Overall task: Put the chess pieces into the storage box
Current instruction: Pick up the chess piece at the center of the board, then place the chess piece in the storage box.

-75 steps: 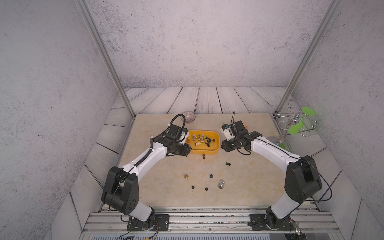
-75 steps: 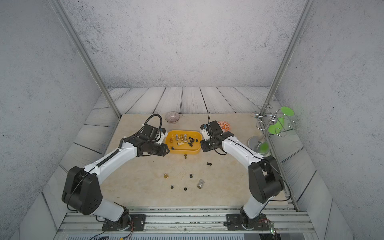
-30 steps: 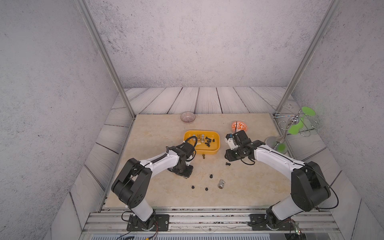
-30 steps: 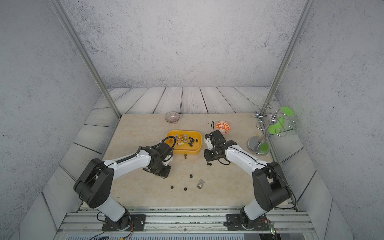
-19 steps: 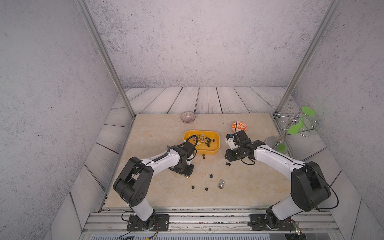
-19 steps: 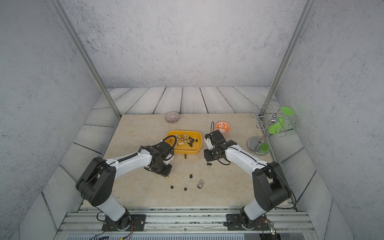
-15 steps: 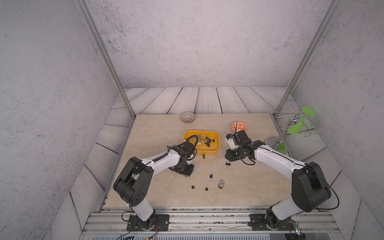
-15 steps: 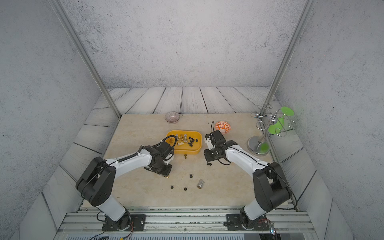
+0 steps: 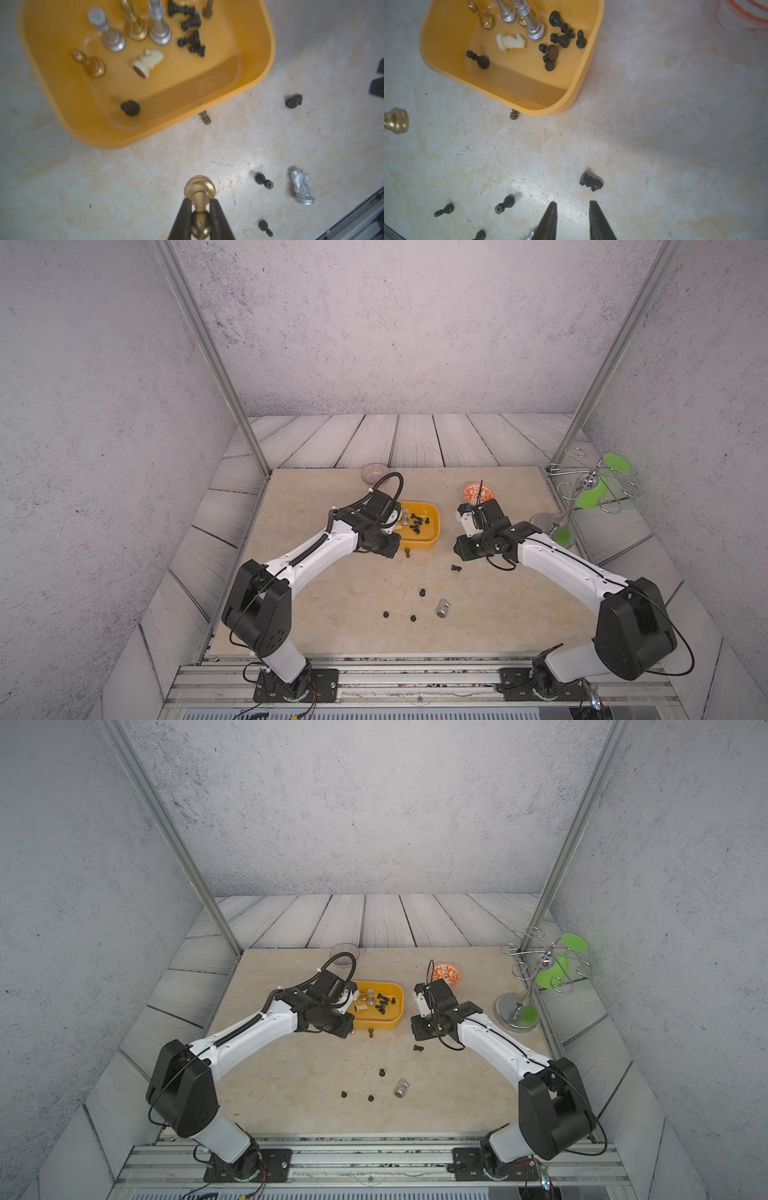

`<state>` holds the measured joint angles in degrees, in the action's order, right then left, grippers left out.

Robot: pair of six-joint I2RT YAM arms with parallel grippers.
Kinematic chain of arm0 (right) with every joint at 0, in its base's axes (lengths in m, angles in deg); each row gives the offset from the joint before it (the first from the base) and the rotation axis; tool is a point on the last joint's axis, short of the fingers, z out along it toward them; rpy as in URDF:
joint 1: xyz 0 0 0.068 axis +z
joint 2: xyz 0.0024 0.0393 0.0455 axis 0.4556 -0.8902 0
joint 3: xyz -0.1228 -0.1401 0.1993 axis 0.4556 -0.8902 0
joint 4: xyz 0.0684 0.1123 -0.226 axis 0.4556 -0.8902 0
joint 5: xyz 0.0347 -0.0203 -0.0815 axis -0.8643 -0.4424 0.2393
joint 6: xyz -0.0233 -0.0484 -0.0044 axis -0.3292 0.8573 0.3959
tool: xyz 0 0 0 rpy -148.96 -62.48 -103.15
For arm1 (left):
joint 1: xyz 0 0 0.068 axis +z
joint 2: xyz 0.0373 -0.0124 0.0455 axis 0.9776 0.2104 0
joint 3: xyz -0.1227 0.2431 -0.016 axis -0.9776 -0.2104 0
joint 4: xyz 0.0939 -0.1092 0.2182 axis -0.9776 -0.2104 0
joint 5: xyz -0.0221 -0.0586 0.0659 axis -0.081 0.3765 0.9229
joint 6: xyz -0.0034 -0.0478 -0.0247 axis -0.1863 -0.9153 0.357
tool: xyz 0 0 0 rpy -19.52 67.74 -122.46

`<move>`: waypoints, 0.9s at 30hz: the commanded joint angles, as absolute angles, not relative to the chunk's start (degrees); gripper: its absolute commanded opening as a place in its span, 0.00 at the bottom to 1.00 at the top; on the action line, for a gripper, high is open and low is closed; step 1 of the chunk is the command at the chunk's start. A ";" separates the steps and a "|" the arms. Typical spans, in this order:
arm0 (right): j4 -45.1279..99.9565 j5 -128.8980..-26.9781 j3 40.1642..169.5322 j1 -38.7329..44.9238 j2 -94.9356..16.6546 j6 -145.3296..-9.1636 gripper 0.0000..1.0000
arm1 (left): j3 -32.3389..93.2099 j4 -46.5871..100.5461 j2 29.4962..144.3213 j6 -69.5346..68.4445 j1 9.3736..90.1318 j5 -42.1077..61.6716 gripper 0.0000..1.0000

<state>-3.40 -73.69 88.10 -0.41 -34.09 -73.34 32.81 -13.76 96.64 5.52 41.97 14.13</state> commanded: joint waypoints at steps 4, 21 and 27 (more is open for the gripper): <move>-4.56 -72.09 87.71 -0.45 -31.43 -74.23 0.29 | 39.68 -10.87 102.31 9.00 44.98 15.83 0.09; -4.21 -71.01 88.01 -0.63 -32.51 -74.80 0.29 | 53.09 -11.21 118.64 14.26 51.08 20.82 0.09; -3.95 -73.05 90.01 -0.64 -33.48 -74.45 0.29 | 56.57 -11.41 122.90 15.49 51.66 20.53 0.09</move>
<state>-3.64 -72.49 88.26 -0.45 -33.98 -74.25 54.58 -10.59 121.61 13.49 51.22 19.90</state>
